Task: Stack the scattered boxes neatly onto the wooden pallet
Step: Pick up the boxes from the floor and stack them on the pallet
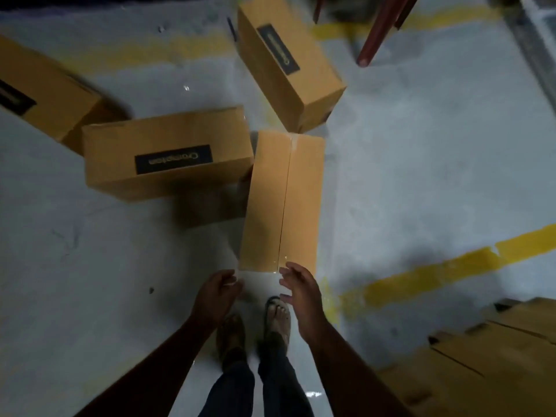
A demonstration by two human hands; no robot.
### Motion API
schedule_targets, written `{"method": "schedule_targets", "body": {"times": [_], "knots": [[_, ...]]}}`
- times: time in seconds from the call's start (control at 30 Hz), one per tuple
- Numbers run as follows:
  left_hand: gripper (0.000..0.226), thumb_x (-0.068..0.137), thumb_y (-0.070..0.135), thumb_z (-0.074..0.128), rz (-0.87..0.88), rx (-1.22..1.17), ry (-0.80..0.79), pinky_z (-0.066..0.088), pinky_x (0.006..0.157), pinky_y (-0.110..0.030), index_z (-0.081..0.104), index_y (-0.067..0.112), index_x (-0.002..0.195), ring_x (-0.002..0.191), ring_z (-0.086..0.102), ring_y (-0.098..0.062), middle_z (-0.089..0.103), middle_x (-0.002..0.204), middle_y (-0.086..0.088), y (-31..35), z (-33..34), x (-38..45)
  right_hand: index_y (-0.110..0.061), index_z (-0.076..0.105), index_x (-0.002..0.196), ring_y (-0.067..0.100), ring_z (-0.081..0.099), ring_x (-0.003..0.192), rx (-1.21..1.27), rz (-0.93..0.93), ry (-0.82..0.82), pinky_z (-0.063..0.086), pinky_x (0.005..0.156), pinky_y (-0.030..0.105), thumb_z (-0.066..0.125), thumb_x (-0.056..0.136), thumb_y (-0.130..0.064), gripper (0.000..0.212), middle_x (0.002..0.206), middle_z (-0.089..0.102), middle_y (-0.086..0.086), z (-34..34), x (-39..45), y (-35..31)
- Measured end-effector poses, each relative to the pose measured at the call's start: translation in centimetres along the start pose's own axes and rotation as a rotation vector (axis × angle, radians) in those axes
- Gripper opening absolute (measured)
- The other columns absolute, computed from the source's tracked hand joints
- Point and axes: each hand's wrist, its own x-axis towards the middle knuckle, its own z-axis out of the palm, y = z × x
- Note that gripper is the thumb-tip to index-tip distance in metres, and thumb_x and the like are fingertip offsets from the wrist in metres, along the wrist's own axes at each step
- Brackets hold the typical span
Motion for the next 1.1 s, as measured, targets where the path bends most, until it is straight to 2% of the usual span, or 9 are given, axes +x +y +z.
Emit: {"method": "schedule_targets", "body": {"times": [0.1, 0.2, 0.33, 0.47, 0.6, 0.73, 0.87, 0.97, 1.1], "knots": [[0.059, 0.089, 0.031, 0.080, -0.088, -0.010, 0.043, 0.048, 0.095, -0.034, 0.056, 0.011, 0.139, 0.122, 0.059, -0.025, 0.062, 0.135, -0.009, -3.0, 4.1, 9.6, -0.016, 0.065, 0.132, 0.021, 0.066, 0.115, -0.053, 0.009, 0.070, 0.054, 0.102, 0.045, 0.069, 0.099, -0.018, 0.034, 0.124, 0.069, 0.002, 0.6, 10.4, 4.3], [0.086, 0.083, 0.026, 0.087, -0.191, -0.045, 0.098, 0.046, 0.098, -0.032, 0.040, 0.008, 0.153, 0.126, 0.053, -0.019, 0.052, 0.143, -0.004, -5.1, 7.6, 15.6, -0.005, 0.070, 0.124, 0.032, 0.067, 0.116, -0.346, -0.157, 0.323, 0.053, 0.103, 0.044, 0.072, 0.094, -0.007, 0.031, 0.123, 0.072, 0.011, -0.5, 17.4, 8.9], [0.054, 0.083, 0.003, 0.083, -0.229, -0.121, -0.002, 0.053, 0.061, -0.014, 0.057, 0.006, 0.130, 0.083, 0.070, -0.003, 0.067, 0.125, -0.011, -7.4, 9.9, 18.8, -0.009, 0.055, 0.142, 0.033, 0.058, 0.127, -0.406, -0.070, 0.463, 0.049, 0.108, 0.051, 0.088, 0.079, -0.024, 0.073, 0.136, 0.062, 0.014, -2.5, 21.8, 12.6], [0.053, 0.085, 0.001, 0.080, -0.176, -0.093, -0.005, 0.054, 0.065, -0.012, 0.059, 0.000, 0.134, 0.089, 0.067, -0.006, 0.067, 0.127, -0.017, -8.1, 8.8, 18.1, -0.033, 0.061, 0.110, 0.016, 0.070, 0.100, -0.201, 0.001, 0.314, 0.055, 0.078, 0.028, 0.093, 0.073, -0.029, 0.048, 0.106, 0.072, -0.007, -4.2, 22.0, 13.2], [0.065, 0.081, 0.034, 0.087, -0.125, -0.119, -0.007, 0.059, 0.082, -0.024, 0.056, 0.015, 0.135, 0.109, 0.070, -0.016, 0.069, 0.126, -0.001, -4.6, 5.6, 12.7, -0.036, 0.059, 0.119, 0.011, 0.064, 0.112, -0.090, -0.101, 0.346, 0.056, 0.089, 0.035, 0.089, 0.080, -0.038, 0.049, 0.124, 0.063, -0.005, -6.3, 15.1, 9.2], [0.054, 0.074, 0.046, 0.087, -0.098, -0.247, 0.180, 0.053, 0.060, -0.011, 0.057, 0.020, 0.110, 0.083, 0.072, 0.000, 0.073, 0.103, -0.003, 1.5, 3.6, 3.6, -0.031, 0.062, 0.124, 0.015, 0.071, 0.112, 0.117, -0.227, 0.324, 0.058, 0.086, 0.032, 0.081, 0.091, -0.031, 0.038, 0.121, 0.074, -0.007, -6.9, 4.7, 3.6], [0.041, 0.082, 0.045, 0.084, -0.056, -0.323, 0.353, 0.056, 0.063, -0.028, 0.053, 0.024, 0.099, 0.085, 0.069, -0.012, 0.064, 0.101, -0.005, 6.2, 1.2, -8.2, -0.036, 0.061, 0.122, 0.005, 0.073, 0.104, 0.163, -0.280, 0.315, 0.059, 0.075, 0.018, 0.078, 0.089, -0.046, 0.038, 0.117, 0.076, -0.012, -7.5, -8.3, -1.0], [0.038, 0.088, 0.039, 0.080, 0.006, -0.363, 0.342, 0.059, 0.078, -0.050, 0.048, 0.023, 0.101, 0.095, 0.067, -0.029, 0.062, 0.106, -0.013, 7.1, -0.9, -17.5, -0.024, 0.059, 0.127, 0.009, 0.072, 0.107, 0.193, -0.353, 0.258, 0.059, 0.080, 0.020, 0.077, 0.093, -0.031, 0.039, 0.119, 0.075, -0.005, -9.4, -17.6, -1.9], [0.053, 0.089, 0.037, 0.079, 0.055, -0.438, 0.337, 0.056, 0.075, -0.036, 0.040, 0.019, 0.120, 0.097, 0.066, -0.021, 0.058, 0.110, -0.004, 6.7, -3.6, -27.2, -0.014, 0.058, 0.130, 0.015, 0.071, 0.110, 0.176, -0.420, 0.225, 0.058, 0.084, 0.020, 0.078, 0.093, -0.022, 0.043, 0.122, 0.073, 0.003, -10.5, -27.2, -2.1]]}}
